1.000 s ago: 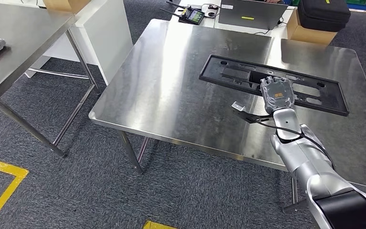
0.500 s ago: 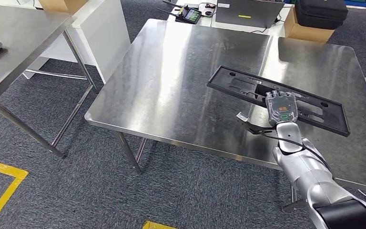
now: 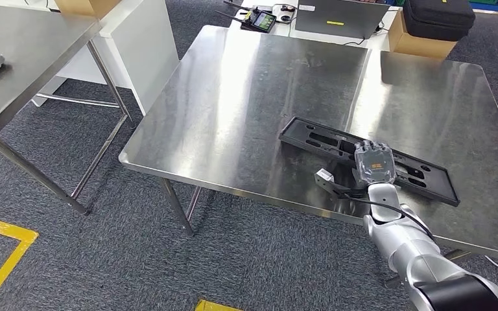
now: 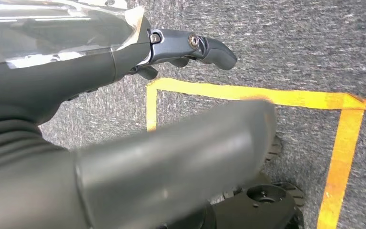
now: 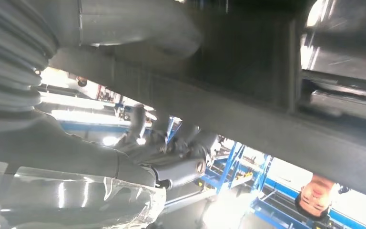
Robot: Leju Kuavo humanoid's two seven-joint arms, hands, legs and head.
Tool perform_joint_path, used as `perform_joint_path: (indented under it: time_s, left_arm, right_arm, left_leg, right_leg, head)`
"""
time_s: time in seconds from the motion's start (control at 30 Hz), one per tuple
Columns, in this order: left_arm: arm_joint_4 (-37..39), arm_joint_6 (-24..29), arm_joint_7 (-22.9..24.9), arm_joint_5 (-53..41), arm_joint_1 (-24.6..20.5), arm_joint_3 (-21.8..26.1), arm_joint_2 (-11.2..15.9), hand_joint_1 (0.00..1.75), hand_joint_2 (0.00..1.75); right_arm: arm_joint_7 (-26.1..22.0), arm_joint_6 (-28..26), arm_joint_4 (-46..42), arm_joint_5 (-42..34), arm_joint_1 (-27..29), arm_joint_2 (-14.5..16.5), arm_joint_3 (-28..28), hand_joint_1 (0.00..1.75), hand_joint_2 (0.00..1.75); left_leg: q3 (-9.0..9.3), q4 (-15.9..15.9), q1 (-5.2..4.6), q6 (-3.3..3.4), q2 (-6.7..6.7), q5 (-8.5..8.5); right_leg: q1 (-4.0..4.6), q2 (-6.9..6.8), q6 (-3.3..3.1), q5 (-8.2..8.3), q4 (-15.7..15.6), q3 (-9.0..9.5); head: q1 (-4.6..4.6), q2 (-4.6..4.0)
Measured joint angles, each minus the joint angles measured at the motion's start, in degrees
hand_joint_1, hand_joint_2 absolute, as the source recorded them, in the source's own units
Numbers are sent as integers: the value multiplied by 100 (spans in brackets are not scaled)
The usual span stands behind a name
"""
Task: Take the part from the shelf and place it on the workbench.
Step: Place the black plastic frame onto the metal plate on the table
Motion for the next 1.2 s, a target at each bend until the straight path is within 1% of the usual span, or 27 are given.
perform_joint_path:
  time_s: [0.13,0.27,0.4,0.47,0.53,0.67,0.73,0.77,0.87,0.93,1.0,1.07,1.13,1.2]
  left_arm:
    - [0,25,62,-12,0,1,0,0,175]
    - [0,25,93,-16,0,1,0,0,0]
    - [0,8,258,-20,0,1,0,0,0]
    - [0,-21,329,-20,-1,1,0,0,0]
    - [0,-54,366,-20,-2,2,0,0,0]
    - [0,-113,404,-13,-3,14,0,0,0]
    - [0,-133,409,-3,-5,20,0,0,0]
    - [-1,-141,409,1,-6,22,0,0,0]
    - [-1,-143,420,8,-5,54,0,0,0]
    - [0,-124,438,8,-6,100,-1,0,0]
    - [0,-97,458,8,-4,140,-5,0,0]
    - [0,-72,471,8,2,163,-8,0,0]
    - [0,-48,476,8,4,180,-10,0,0]
    - [0,-35,476,8,2,204,-13,0,0]
  right_arm:
    - [54,-13,85,-1,1,65,-3,0,0]
    - [56,-22,140,0,2,95,-4,0,0]
    - [0,-6,169,-86,17,116,-40,0,0]
    - [-238,180,173,-318,34,145,-149,0,87]
    - [-640,592,175,-673,46,203,-360,0,175]
    - [-1487,1419,158,-1425,47,345,-996,0,175]
    - [-1898,1674,108,-1699,39,407,-1275,0,175]
    - [-2126,1703,54,-1855,51,436,-1393,0,175]
    - [-2807,1469,-401,-2425,238,532,-1684,0,175]
    - [-3190,1149,-1078,-2975,532,629,-1829,0,175]
    - [-3572,767,-2053,-3673,958,739,-1933,0,175]
    - [-3824,456,-3190,-4205,1439,844,-1987,0,175]
    - [-3960,194,-4279,-4453,1894,919,-1990,0,175]
    - [-4054,-19,-5122,-4536,2249,962,-1973,0,175]
  left_leg:
    - [1,0,-6,1,0,0]
    - [2,0,-10,1,0,-1]
    - [3,0,-10,1,0,0]
    - [3,0,-10,1,0,0]
    - [4,0,-10,1,0,0]
    - [10,0,-9,1,1,-1]
    - [15,-1,-9,1,3,-3]
    - [16,-1,-9,2,3,-3]
    - [16,-1,-9,2,3,-3]
    - [20,0,-9,2,-3,-2]
    - [23,0,-9,1,-19,-1]
    - [18,-1,-8,1,-29,-1]
    - [12,-2,-4,0,-27,-3]
    - [9,-3,-1,-4,-21,-8]
  right_leg:
    - [-3,0,0,0,0,1]
    - [-5,0,0,0,0,2]
    - [-5,0,0,0,0,3]
    - [-5,0,0,0,0,3]
    - [-6,0,0,0,0,4]
    - [-6,0,0,0,0,8]
    - [-6,2,0,0,0,14]
    - [-5,2,0,0,0,17]
    - [-6,1,0,0,0,19]
    - [-5,-1,0,0,0,18]
    - [-5,-10,0,-2,0,16]
    - [-5,-19,0,-4,0,15]
    - [-5,-20,-1,-6,0,14]
    - [-4,-17,-4,-8,0,13]
  head:
    - [2,0]
    - [2,0]
    - [2,0]
    - [1,0]
    - [1,0]
    - [2,1]
    - [2,0]
    - [2,-1]
    - [1,-1]
    - [1,1]
    - [1,1]
    - [1,-1]
    - [1,0]
    - [1,1]
